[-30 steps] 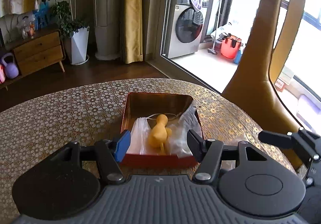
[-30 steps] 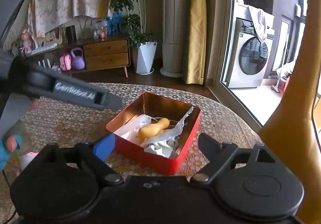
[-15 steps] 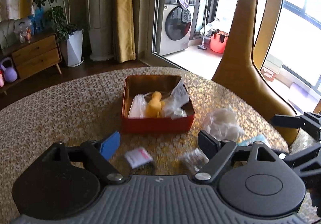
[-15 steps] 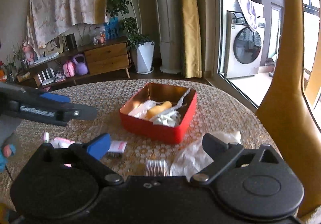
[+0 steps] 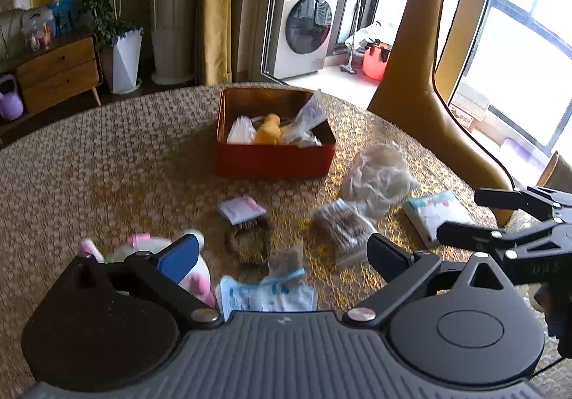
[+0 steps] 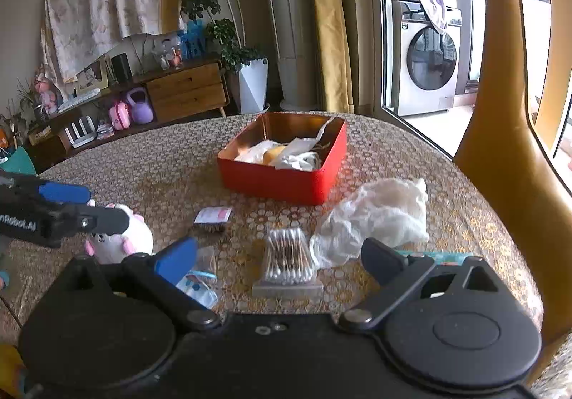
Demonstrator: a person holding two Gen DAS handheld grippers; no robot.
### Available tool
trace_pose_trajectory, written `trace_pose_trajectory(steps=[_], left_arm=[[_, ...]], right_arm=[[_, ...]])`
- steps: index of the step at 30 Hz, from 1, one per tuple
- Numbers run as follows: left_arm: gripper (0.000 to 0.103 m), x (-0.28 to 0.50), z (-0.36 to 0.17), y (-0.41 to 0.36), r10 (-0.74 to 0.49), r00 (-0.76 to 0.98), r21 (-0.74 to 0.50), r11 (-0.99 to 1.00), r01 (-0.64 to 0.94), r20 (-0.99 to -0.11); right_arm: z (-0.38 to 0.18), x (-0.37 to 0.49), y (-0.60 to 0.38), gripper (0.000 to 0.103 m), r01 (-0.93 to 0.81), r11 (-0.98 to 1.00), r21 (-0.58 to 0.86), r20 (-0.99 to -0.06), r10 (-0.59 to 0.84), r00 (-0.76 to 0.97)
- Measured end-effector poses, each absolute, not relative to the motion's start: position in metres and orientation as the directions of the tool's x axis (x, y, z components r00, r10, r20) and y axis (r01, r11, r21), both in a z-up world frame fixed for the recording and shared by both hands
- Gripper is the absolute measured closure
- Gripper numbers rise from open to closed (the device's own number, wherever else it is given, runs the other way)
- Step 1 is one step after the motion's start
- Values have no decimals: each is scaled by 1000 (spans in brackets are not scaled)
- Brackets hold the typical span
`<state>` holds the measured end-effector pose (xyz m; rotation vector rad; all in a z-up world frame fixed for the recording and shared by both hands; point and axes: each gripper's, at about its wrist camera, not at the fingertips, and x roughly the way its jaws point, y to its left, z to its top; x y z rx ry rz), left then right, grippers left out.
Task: Organize soft objects
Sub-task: 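Withdraw both tools from the red box back over the table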
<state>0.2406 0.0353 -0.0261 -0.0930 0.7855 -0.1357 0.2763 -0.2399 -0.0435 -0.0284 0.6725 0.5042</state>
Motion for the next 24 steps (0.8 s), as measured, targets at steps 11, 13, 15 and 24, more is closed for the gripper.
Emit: trace_pose_trajectory(steps=[11, 13, 15, 24], left_arm=[[2, 205, -70, 32, -117, 704, -129, 991, 35, -701], [2, 204, -79, 30, -105, 697, -124, 992, 23, -710], [2, 206, -90, 29, -92, 683, -122, 993, 5, -724], [2, 211, -128, 24, -41, 656, -92, 995, -44, -754]], right_arm=[[-76, 279, -227, 7, -446, 879, 169, -637, 443, 631], [-84, 283, -223, 7, -441, 880, 178, -649, 442, 620], [-92, 287, -221, 8, -440, 879, 182, -660, 441, 608], [-126, 310, -209, 13, -424, 890, 166, -719, 404, 566]])
